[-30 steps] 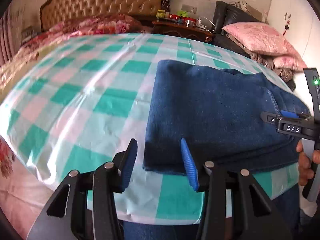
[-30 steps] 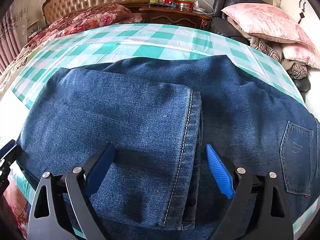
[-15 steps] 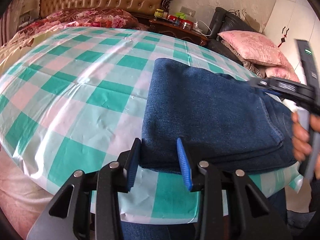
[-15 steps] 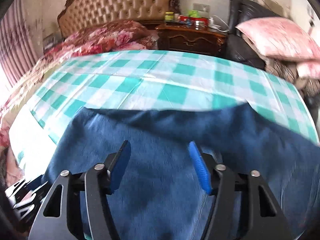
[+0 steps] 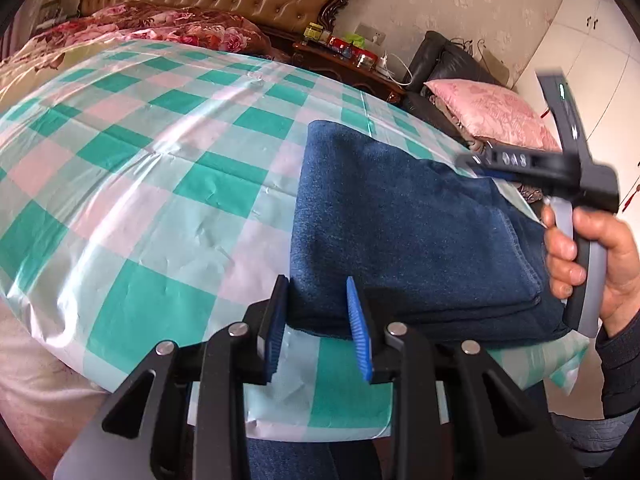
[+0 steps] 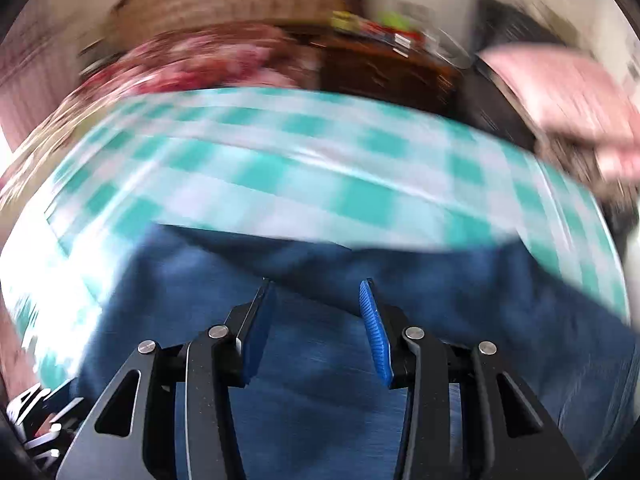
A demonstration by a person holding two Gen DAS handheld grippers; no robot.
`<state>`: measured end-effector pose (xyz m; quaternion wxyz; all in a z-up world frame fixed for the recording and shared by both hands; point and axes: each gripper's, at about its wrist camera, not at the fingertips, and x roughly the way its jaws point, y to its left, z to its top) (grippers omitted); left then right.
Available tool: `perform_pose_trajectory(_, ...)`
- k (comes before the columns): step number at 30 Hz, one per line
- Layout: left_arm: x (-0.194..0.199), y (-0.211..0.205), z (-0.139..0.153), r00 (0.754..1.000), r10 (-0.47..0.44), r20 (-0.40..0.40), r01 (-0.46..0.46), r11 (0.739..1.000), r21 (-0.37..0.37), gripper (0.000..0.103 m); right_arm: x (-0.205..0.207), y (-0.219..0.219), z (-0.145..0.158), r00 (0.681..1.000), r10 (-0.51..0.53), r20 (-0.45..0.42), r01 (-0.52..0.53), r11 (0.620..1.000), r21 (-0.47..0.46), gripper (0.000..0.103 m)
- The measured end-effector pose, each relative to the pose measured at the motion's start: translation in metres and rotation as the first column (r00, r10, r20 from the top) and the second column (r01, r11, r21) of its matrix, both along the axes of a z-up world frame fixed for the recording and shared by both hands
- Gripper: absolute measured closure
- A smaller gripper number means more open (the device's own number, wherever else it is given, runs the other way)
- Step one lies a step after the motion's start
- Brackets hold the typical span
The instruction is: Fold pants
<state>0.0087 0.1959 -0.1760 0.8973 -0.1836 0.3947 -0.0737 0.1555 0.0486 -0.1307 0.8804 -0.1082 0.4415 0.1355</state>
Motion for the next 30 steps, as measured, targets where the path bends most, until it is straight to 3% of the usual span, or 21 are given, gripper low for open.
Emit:
perform_pose_trajectory(3,0.000,0.005,-0.001,1.000,0.001,-0.007,-0.002,0.999,-0.037,0.072,0.007,0.041,-0.012,0.995,0.077,-0.055,-0.077,0.997,0.004,0.063)
perform_pose_trajectory(7,-0.002,0.008,-0.002,1.000,0.008,-0.007,-0.009,0.998,-0.062,0.073,0.024,0.059,-0.047,0.991,0.057,-0.118,-0.063,0.997,-0.048,0.062)
perform_pose_trajectory(11,-0.004,0.012,-0.004,1.000,0.013,-0.001,-0.013,0.995,-0.102,0.075,0.019,0.062,-0.043,0.993,0.060,-0.103,-0.068,0.995,-0.074,0.060)
perform_pose_trajectory(16,-0.007,0.015,-0.001,1.000,0.021,0.018,-0.019,0.992,-0.125,0.088,0.009,0.076,-0.015,0.994,0.050,-0.098,-0.057,0.997,-0.061,0.051)
perform_pose_trajectory(19,-0.009,0.008,0.006,0.999,0.019,0.044,-0.016,0.997,-0.082,0.090,0.006,0.101,-0.003,0.984,0.073,-0.161,-0.086,0.994,-0.073,0.040)
perform_pose_trajectory(21,-0.011,0.001,0.014,0.998,0.018,0.067,-0.016,0.999,-0.034,0.090,0.007,0.118,-0.003,0.971,0.087,-0.222,-0.107,0.991,-0.080,0.040)
perform_pose_trajectory(24,-0.014,-0.010,0.024,0.995,0.010,0.096,-0.014,0.999,0.047,0.091,0.007,0.147,-0.018,0.951,0.092,-0.295,-0.145,0.976,-0.165,0.040)
perform_pose_trajectory(30,-0.022,-0.031,0.040,0.988,-0.027,0.149,0.000,0.984,0.181,0.091,0.008,0.161,-0.046,0.941,0.051,-0.335,-0.142,0.957,-0.253,0.038)
